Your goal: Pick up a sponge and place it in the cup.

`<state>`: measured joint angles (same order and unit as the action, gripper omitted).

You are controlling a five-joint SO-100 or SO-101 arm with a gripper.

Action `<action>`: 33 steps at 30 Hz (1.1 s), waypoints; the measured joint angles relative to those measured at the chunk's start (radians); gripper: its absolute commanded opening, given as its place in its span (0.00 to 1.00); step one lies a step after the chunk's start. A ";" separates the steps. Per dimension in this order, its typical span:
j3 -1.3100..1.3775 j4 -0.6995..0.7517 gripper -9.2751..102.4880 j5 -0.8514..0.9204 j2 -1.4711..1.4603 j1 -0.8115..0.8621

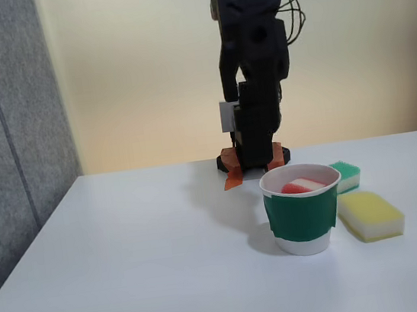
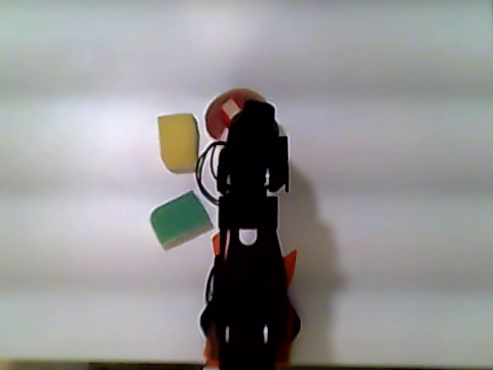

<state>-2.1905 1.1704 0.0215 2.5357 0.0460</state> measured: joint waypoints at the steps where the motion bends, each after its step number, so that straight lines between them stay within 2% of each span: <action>1: -0.046 -0.015 0.08 -0.003 0.041 0.000; 18: -0.733 -0.187 0.08 -0.037 0.787 -0.038; 33: -0.948 -0.360 0.08 -0.072 0.811 -0.046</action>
<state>-3.1385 0.8099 -0.0506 3.3471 0.0000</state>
